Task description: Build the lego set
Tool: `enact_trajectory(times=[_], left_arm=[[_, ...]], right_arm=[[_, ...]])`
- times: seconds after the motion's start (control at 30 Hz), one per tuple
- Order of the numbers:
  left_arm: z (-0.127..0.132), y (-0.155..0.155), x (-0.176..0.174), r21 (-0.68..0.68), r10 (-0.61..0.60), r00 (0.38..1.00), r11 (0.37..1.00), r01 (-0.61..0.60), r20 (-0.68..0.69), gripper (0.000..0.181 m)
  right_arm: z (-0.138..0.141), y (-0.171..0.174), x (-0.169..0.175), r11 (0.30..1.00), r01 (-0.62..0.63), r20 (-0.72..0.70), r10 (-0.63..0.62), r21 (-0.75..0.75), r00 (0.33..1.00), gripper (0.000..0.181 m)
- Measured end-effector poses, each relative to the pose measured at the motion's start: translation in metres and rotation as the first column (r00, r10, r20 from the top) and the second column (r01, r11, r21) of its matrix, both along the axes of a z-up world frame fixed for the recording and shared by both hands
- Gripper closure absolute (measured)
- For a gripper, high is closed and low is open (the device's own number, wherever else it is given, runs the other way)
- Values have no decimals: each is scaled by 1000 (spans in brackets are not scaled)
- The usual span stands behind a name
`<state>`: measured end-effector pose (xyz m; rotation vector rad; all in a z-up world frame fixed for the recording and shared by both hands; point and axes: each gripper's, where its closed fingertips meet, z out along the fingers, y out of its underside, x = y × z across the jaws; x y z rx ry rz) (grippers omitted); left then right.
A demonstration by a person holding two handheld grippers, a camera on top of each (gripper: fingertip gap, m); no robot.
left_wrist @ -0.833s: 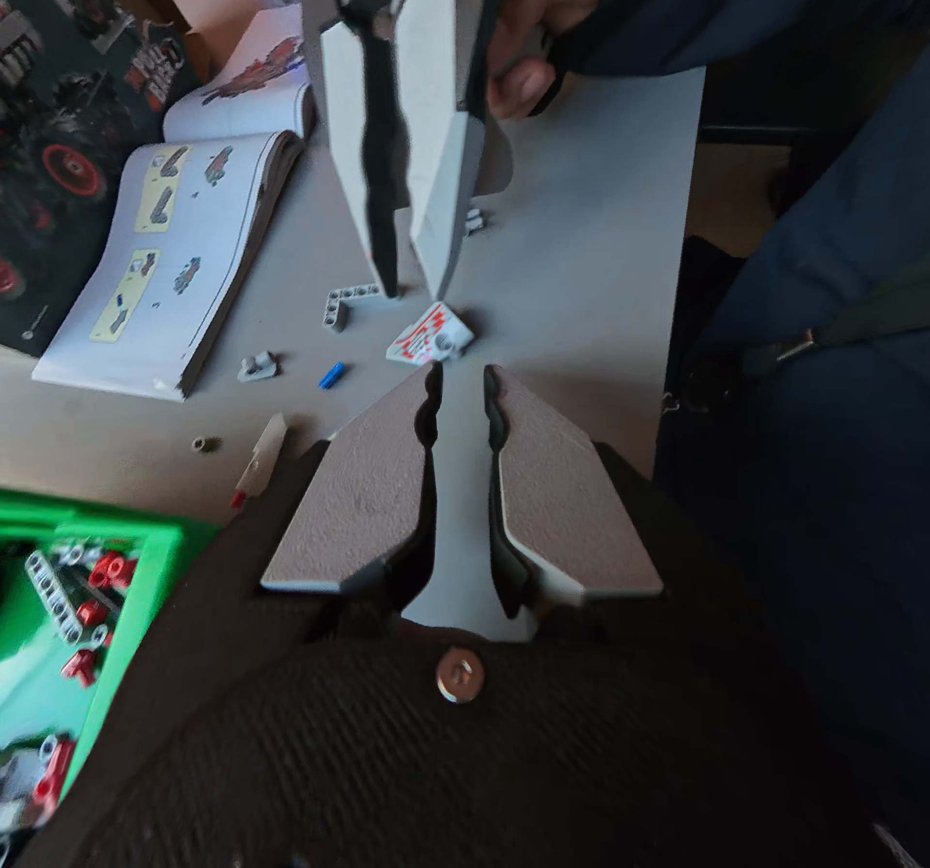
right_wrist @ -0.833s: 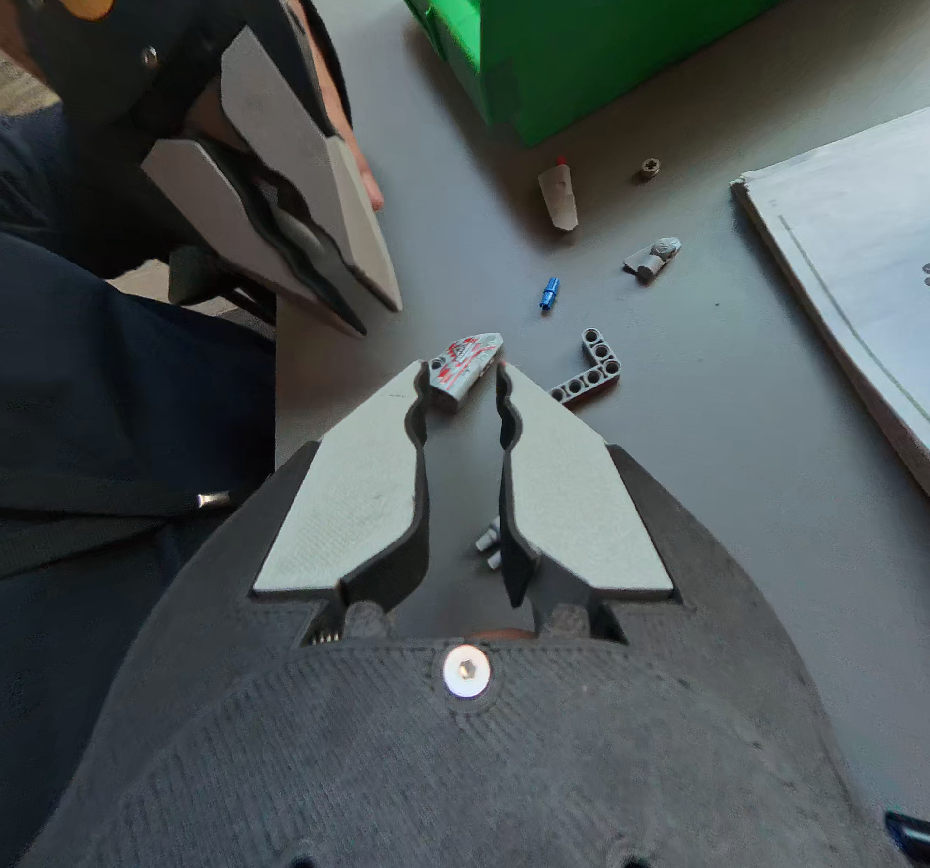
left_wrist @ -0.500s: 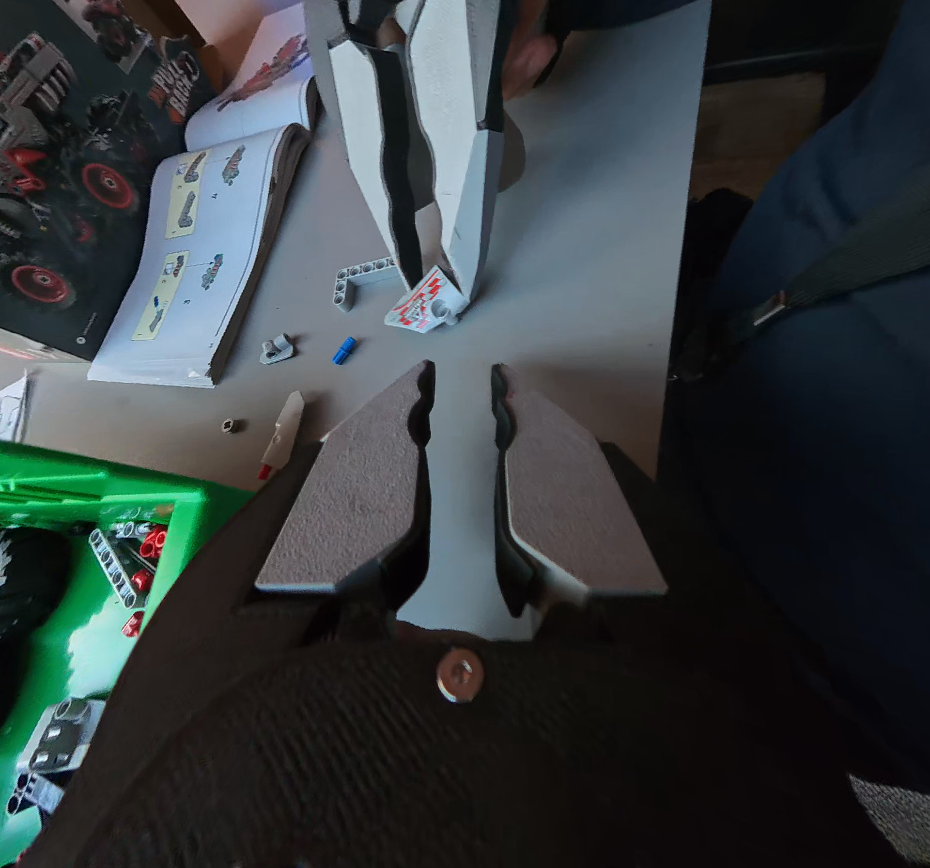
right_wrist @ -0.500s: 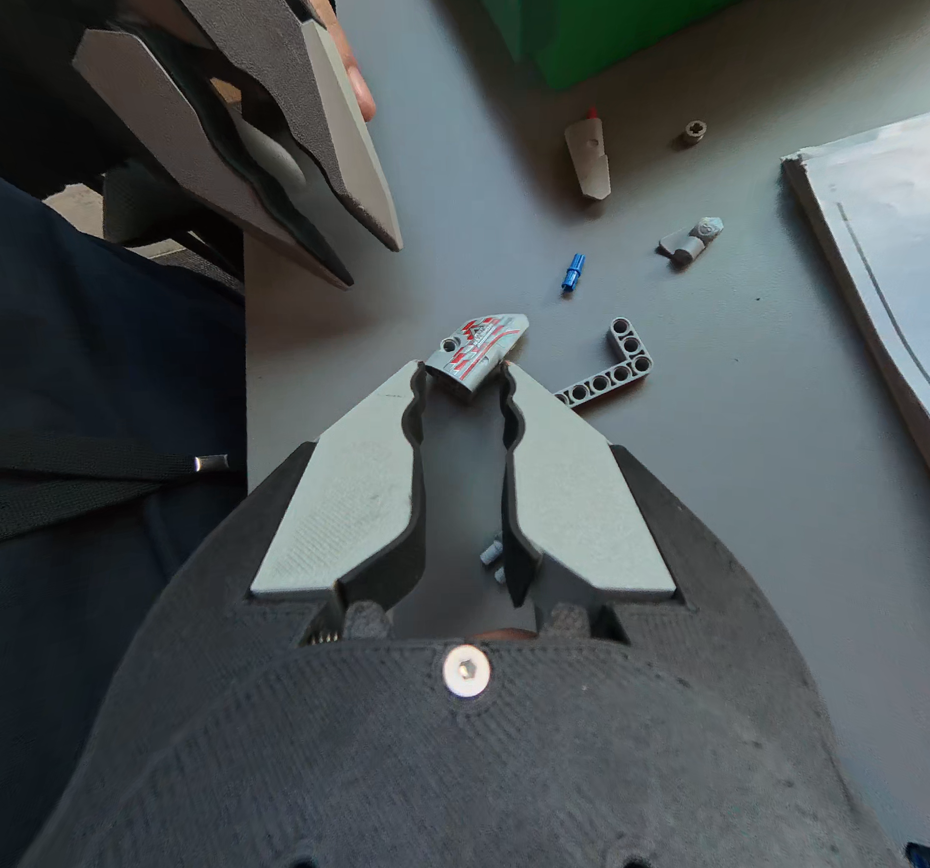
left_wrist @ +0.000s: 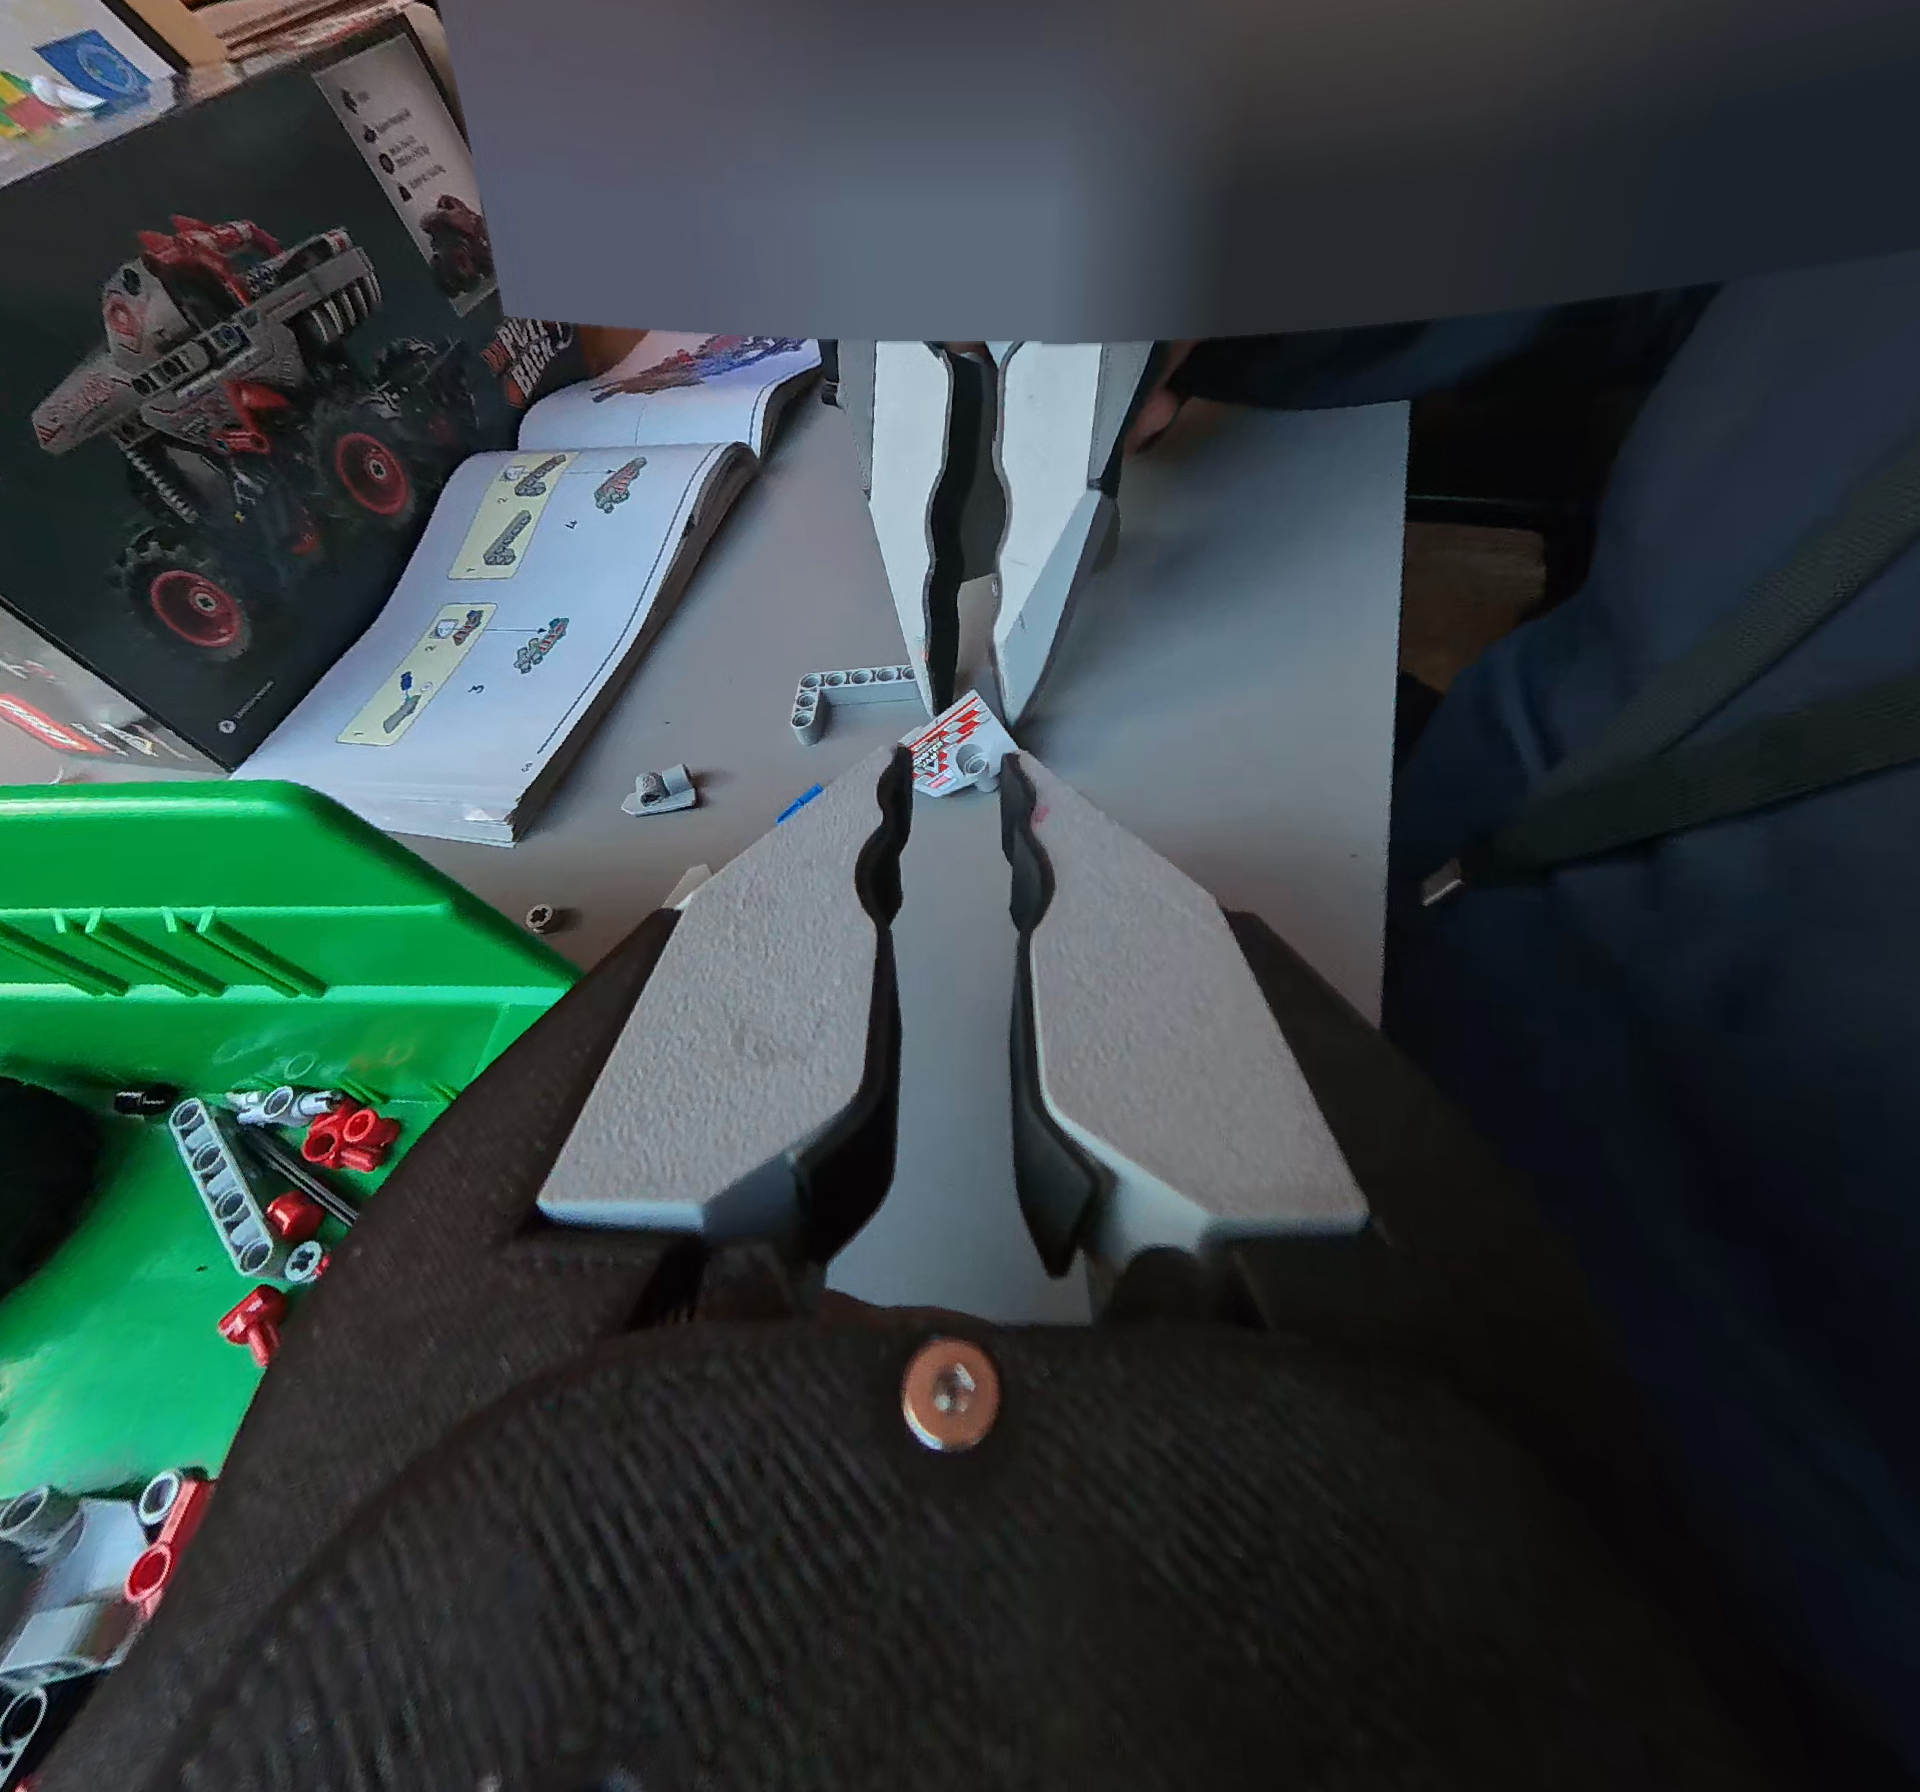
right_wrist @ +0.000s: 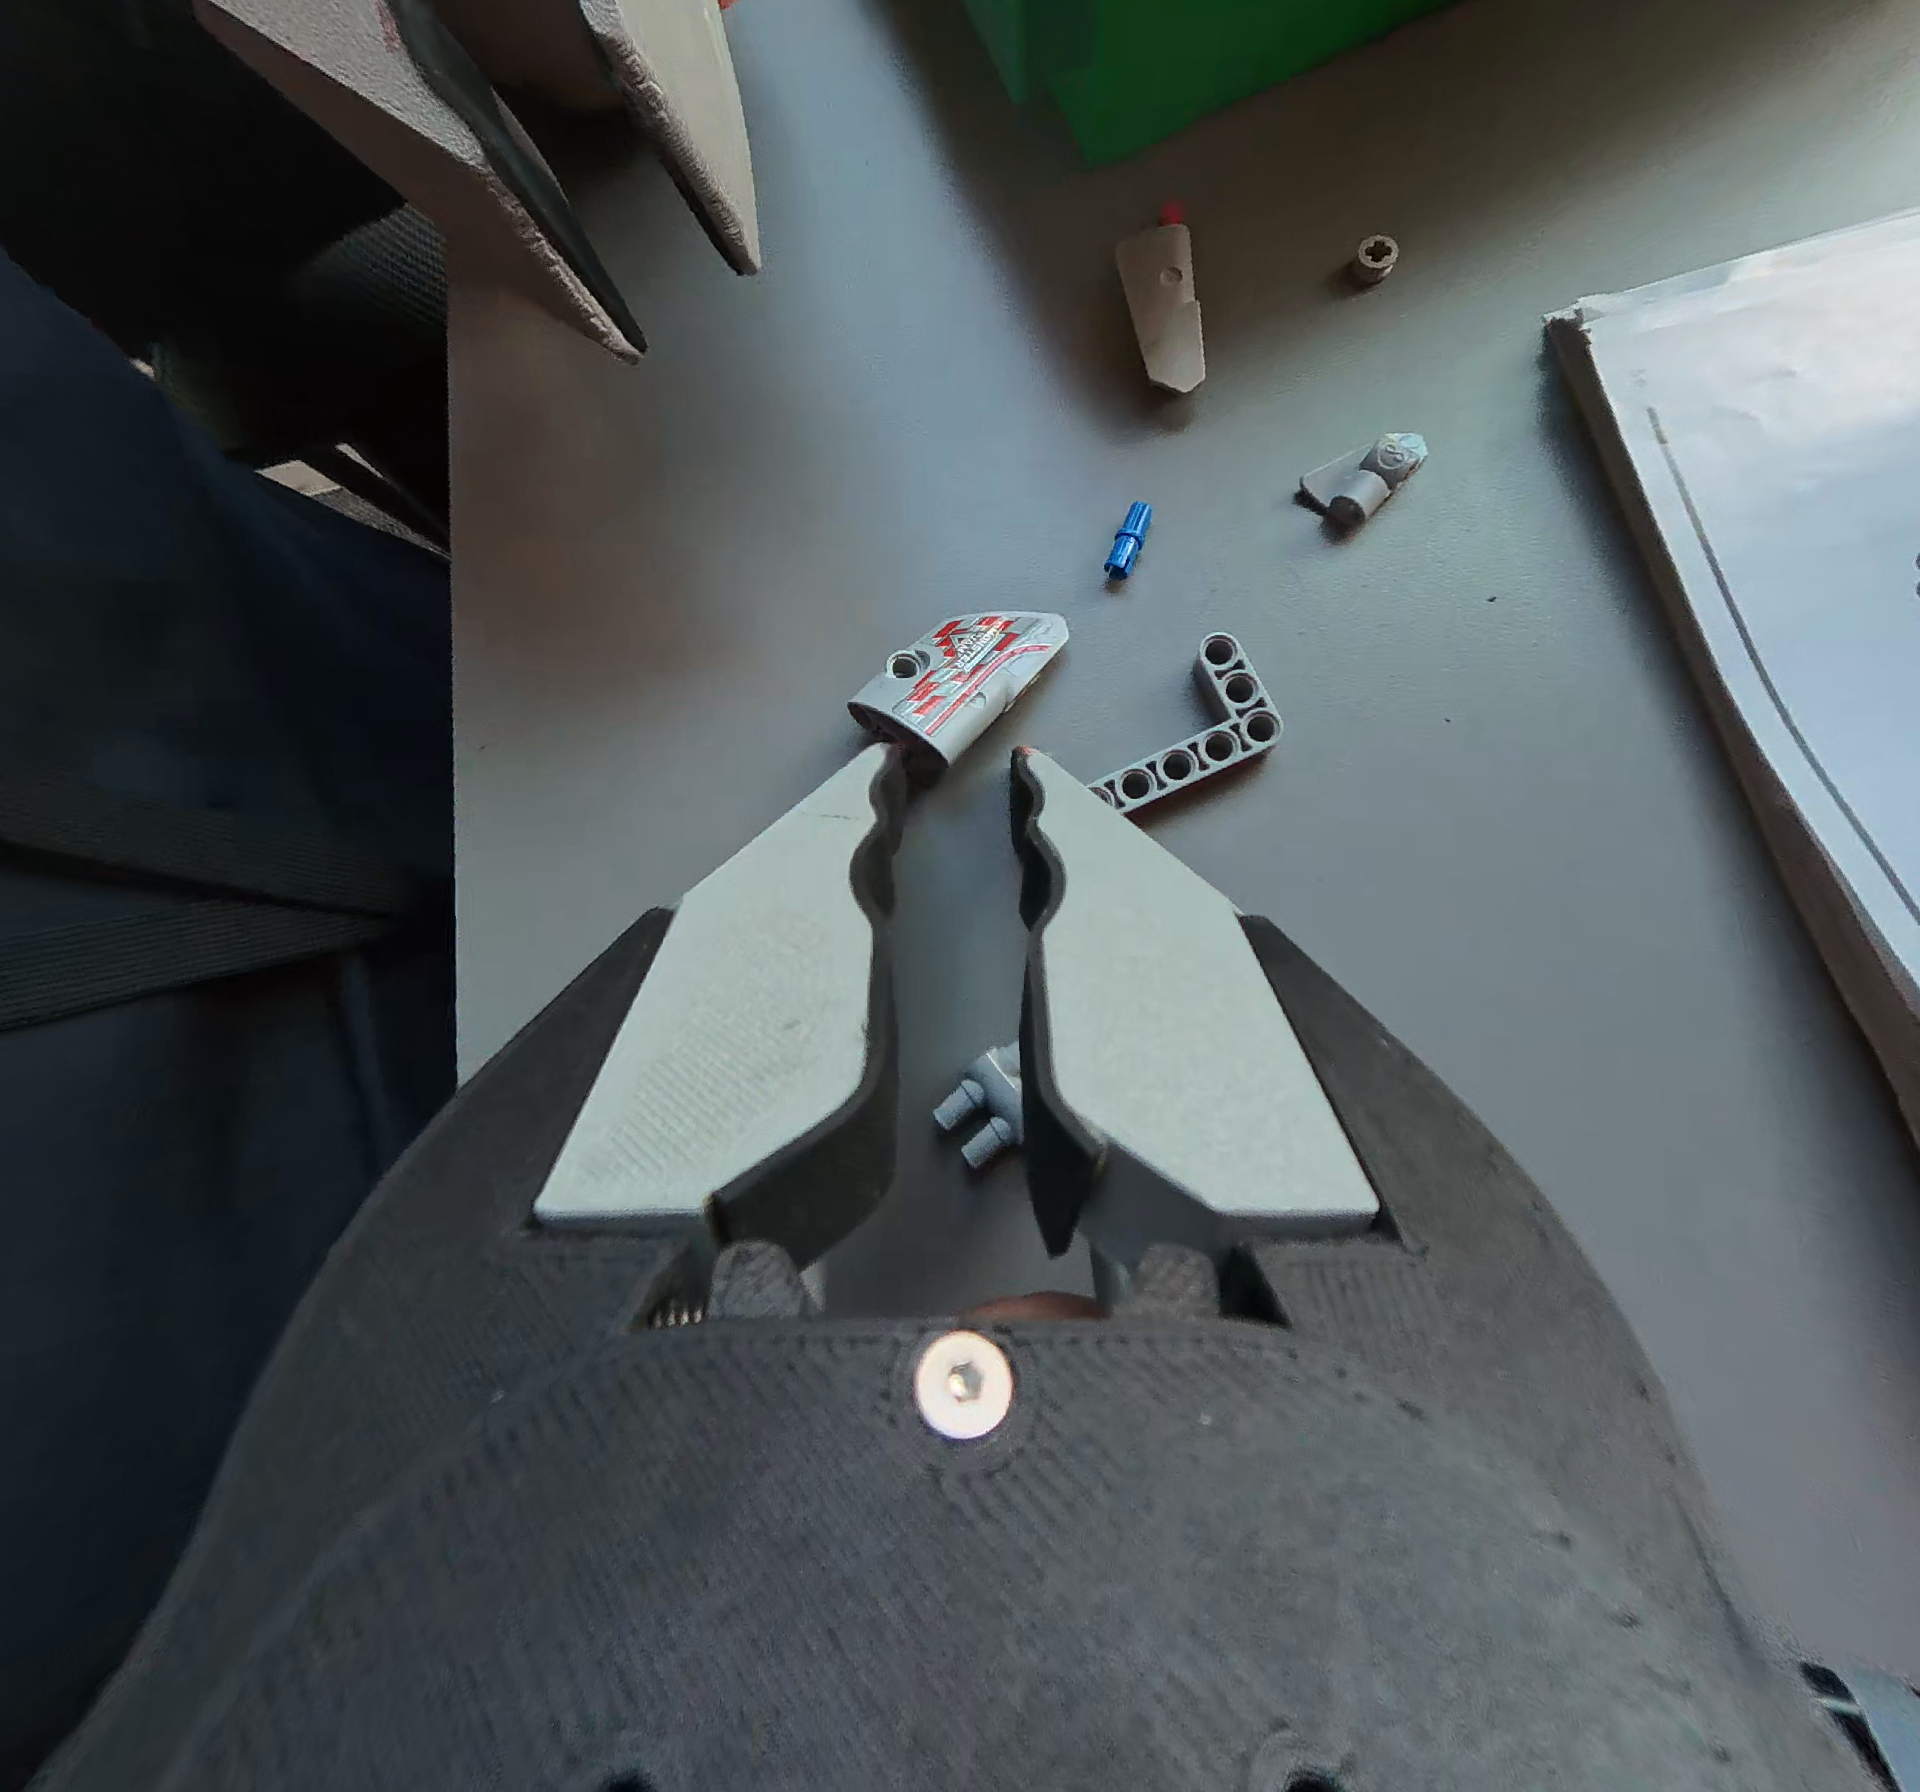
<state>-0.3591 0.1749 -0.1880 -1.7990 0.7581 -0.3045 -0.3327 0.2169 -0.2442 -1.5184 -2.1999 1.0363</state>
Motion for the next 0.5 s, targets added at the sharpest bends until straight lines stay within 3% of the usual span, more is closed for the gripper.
enact_trajectory(times=[0.27,0.4,0.5], left_arm=[[-10,4,2,-51,-3,999,999,1,-43,167],[-17,8,1,-92,15,997,996,-22,-75,168],[-28,9,2,-132,11,992,991,-28,-128,166]], right_arm=[[1,-3,-3,999,14,-2,-14,-36,1000,157],[-2,-3,0,1000,2,6,-2,-5,1000,179],[-2,-4,0,998,-16,-14,17,62,1000,181]])
